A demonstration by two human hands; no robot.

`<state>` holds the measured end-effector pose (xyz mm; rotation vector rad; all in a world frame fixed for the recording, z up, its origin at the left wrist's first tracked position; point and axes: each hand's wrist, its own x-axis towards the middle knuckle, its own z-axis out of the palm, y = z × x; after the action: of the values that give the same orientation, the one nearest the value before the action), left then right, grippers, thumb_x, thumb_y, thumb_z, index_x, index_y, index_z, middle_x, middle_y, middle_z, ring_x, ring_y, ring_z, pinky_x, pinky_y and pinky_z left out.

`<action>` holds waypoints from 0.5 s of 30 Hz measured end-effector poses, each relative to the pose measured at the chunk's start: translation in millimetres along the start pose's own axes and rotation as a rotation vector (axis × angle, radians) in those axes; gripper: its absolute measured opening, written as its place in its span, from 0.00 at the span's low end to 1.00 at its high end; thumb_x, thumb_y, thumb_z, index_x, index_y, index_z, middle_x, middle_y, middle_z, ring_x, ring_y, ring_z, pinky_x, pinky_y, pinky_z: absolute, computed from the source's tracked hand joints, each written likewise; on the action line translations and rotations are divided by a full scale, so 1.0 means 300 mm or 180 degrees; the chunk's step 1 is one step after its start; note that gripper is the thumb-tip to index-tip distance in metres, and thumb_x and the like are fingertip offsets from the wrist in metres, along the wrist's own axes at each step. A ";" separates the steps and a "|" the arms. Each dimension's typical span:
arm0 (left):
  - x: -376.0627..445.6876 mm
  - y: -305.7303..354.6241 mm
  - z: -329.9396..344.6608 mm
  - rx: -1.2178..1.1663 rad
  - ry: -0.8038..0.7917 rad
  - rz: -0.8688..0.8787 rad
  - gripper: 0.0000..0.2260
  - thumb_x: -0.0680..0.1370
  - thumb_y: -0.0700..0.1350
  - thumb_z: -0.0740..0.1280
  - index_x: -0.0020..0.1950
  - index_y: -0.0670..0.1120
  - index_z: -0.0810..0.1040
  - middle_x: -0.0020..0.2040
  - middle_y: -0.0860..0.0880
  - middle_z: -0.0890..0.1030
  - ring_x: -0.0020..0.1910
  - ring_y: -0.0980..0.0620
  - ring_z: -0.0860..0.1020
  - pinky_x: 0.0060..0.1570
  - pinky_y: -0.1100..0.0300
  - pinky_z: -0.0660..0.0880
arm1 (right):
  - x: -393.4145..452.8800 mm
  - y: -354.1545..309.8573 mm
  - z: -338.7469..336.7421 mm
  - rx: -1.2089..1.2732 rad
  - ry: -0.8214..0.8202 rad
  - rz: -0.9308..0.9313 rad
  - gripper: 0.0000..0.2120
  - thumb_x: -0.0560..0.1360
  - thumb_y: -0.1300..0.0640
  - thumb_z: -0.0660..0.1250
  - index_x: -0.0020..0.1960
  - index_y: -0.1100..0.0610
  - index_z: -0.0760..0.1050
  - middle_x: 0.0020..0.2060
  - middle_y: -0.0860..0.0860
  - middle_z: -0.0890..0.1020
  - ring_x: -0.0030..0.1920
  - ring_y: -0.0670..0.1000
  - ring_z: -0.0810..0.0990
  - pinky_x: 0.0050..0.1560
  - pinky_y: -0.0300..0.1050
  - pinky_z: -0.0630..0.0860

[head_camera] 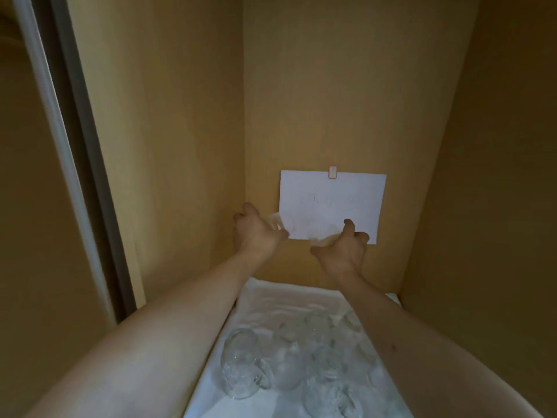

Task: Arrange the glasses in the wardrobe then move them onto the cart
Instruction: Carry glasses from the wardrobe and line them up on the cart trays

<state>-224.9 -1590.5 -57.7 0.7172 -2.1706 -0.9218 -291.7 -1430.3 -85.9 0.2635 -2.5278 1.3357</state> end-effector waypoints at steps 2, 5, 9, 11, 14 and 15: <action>-0.013 0.039 -0.024 -0.0282 0.0052 -0.0034 0.38 0.60 0.53 0.83 0.61 0.44 0.67 0.54 0.46 0.70 0.46 0.46 0.75 0.35 0.61 0.70 | -0.013 -0.017 -0.040 0.0002 0.0039 0.0027 0.47 0.64 0.51 0.81 0.75 0.57 0.61 0.65 0.59 0.63 0.64 0.60 0.69 0.60 0.48 0.75; -0.048 0.086 -0.065 -0.0559 0.0046 -0.0084 0.39 0.61 0.52 0.83 0.62 0.43 0.66 0.54 0.48 0.67 0.45 0.48 0.72 0.35 0.62 0.68 | -0.049 -0.043 -0.094 0.0188 0.0168 0.0045 0.41 0.64 0.51 0.81 0.71 0.59 0.66 0.65 0.58 0.64 0.64 0.60 0.69 0.57 0.44 0.71; -0.124 0.121 -0.117 -0.0805 0.0072 0.0054 0.37 0.60 0.50 0.83 0.58 0.48 0.63 0.56 0.50 0.66 0.50 0.48 0.72 0.38 0.61 0.67 | -0.135 -0.079 -0.161 0.0595 0.0520 -0.0075 0.42 0.64 0.56 0.81 0.72 0.57 0.64 0.66 0.58 0.65 0.61 0.59 0.72 0.57 0.47 0.74; -0.169 0.128 -0.145 -0.0872 -0.0005 0.0152 0.41 0.59 0.49 0.82 0.65 0.47 0.64 0.58 0.51 0.64 0.51 0.49 0.70 0.44 0.59 0.69 | -0.188 -0.092 -0.190 0.0799 0.0620 -0.0135 0.42 0.65 0.57 0.80 0.73 0.57 0.62 0.65 0.58 0.69 0.59 0.58 0.73 0.54 0.49 0.75; -0.241 0.132 -0.197 -0.0843 -0.0027 0.0255 0.45 0.59 0.51 0.81 0.71 0.45 0.66 0.61 0.50 0.64 0.50 0.48 0.73 0.46 0.58 0.71 | -0.273 -0.099 -0.231 0.1116 0.0730 -0.0159 0.42 0.65 0.56 0.79 0.72 0.55 0.60 0.62 0.57 0.74 0.54 0.56 0.76 0.48 0.46 0.73; -0.269 0.133 -0.217 -0.0869 0.0003 0.0325 0.43 0.59 0.51 0.81 0.70 0.44 0.68 0.60 0.50 0.62 0.47 0.50 0.74 0.44 0.60 0.71 | -0.305 -0.099 -0.245 0.1211 0.0793 -0.0171 0.42 0.65 0.55 0.80 0.71 0.55 0.60 0.62 0.56 0.74 0.54 0.55 0.76 0.48 0.46 0.73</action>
<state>-134.5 -1537.2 -21.3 0.4697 -2.0075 -1.1340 -185.5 -1382.9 -52.3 0.2202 -2.0412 1.7051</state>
